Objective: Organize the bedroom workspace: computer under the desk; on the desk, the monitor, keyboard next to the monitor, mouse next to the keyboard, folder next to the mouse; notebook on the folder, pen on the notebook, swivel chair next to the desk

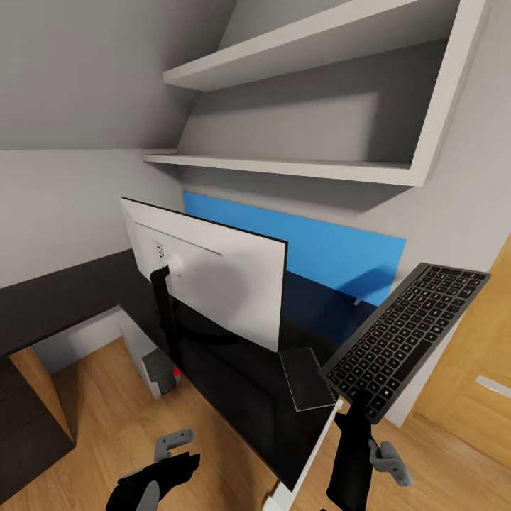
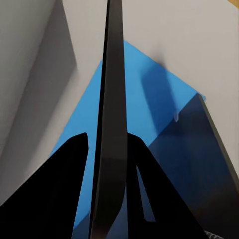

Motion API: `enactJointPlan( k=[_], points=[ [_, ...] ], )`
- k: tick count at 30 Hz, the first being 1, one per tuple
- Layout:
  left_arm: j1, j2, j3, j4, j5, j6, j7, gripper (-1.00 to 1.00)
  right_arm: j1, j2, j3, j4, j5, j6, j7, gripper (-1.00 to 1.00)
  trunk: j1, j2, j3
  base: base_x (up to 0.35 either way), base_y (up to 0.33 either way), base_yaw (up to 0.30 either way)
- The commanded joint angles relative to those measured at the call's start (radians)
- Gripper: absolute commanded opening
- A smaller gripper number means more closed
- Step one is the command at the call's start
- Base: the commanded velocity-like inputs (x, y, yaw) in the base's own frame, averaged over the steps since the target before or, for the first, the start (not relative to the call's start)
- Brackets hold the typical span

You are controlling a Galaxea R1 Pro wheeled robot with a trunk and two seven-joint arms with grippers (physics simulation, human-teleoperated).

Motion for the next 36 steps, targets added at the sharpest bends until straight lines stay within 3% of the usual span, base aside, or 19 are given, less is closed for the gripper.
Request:
enactJointPlan(
  k=[1,11,15,18,21,23,26,27,29,33,35,36],
  points=[
    [0.0,0.0,-0.001,-0.001,0.011,0.003,0.009,1.0,0.0,0.0,0.001,-0.002,0.008,-0.001,-0.011,-1.0,0.0,-0.001,-0.001,0.009,0.007,0.0],
    [0.0,0.004,0.002,0.0,0.012,0.003,0.012,1.0,0.0,0.0,-0.022,-0.005,0.007,-0.001,-0.013,-1.0,0.0,-0.001,-0.001,-0.015,0.026,0.0],
    [0.0,0.023,0.024,0.067,0.011,-0.003,0.015,1.0,0.0,-0.001,-0.039,-0.009,0.006,-0.001,-0.014,-1.0,0.0,-0.001,-0.001,-0.01,0.017,0.0],
    [0.0,0.049,0.031,0.138,0.011,-0.047,0.016,1.0,0.0,-0.002,-0.055,-0.03,0.004,0.004,-0.029,-1.0,0.0,-0.001,-0.001,-0.002,0.003,0.0],
    [0.0,0.067,0.033,0.257,0.011,-0.189,0.011,1.0,0.0,-0.008,-0.061,-0.112,0.005,0.07,-0.11,-1.0,0.0,-0.001,-0.001,0.0,0.0,0.0],
    [0.0,0.071,0.034,0.319,0.011,-0.259,0.008,1.0,0.0,-0.03,-0.062,-0.17,0.004,0.128,-0.175,-1.0,0.0,-0.001,-0.001,0.0,0.0,0.0],
    [0.0,0.072,0.034,0.34,0.011,-0.28,0.008,1.0,0.0,-0.055,-0.06,-0.193,0.002,0.149,-0.219,-1.0,0.0,-0.001,-0.001,0.0,0.0,0.0],
    [0.0,0.071,0.03,0.358,0.01,-0.293,0.011,1.0,0.0,-0.067,-0.053,-0.205,-0.024,0.16,-0.252,-1.0,0.0,-0.001,-0.001,0.0,0.0,0.0],
    [0.0,0.07,0.029,0.364,0.009,-0.295,0.012,1.0,0.0,-0.067,-0.049,-0.205,-0.055,0.157,-0.254,-1.0,0.0,-0.001,-0.001,0.0,0.0,0.0],
    [0.0,0.071,0.028,0.366,0.01,-0.296,0.013,1.0,0.0,-0.068,-0.033,-0.204,-0.07,0.153,-0.254,-1.0,0.0,-0.001,-0.001,0.0,0.0,0.0],
    [0.0,0.073,0.029,0.368,0.01,-0.296,0.013,1.0,0.0,-0.083,0.05,-0.193,-0.069,0.151,-0.253,-1.0,0.0,-0.001,-0.001,0.0,0.0,0.0],
    [0.0,0.073,0.029,0.368,0.011,-0.297,0.013,1.0,0.0,-0.088,0.063,-0.191,-0.069,0.15,-0.253,-1.0,0.0,-0.001,-0.001,0.0,0.0,0.0]
  ],
)
